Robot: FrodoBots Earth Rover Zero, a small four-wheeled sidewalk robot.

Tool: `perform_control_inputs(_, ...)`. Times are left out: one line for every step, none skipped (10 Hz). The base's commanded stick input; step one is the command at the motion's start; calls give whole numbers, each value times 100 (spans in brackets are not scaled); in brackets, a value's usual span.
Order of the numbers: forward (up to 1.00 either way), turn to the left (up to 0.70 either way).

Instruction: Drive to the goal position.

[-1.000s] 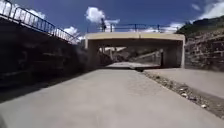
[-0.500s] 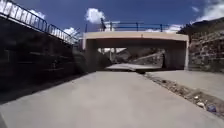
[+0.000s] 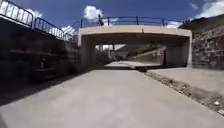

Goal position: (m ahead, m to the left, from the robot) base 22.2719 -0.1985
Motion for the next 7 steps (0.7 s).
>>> perform_control_inputs(100,-1)
perform_control_inputs(100,-1)
perform_control_inputs(100,-1)
perform_control_inputs(100,-1)
perform_control_inputs(100,-1)
perform_control_inputs(100,-1)
perform_control_inputs(100,-1)
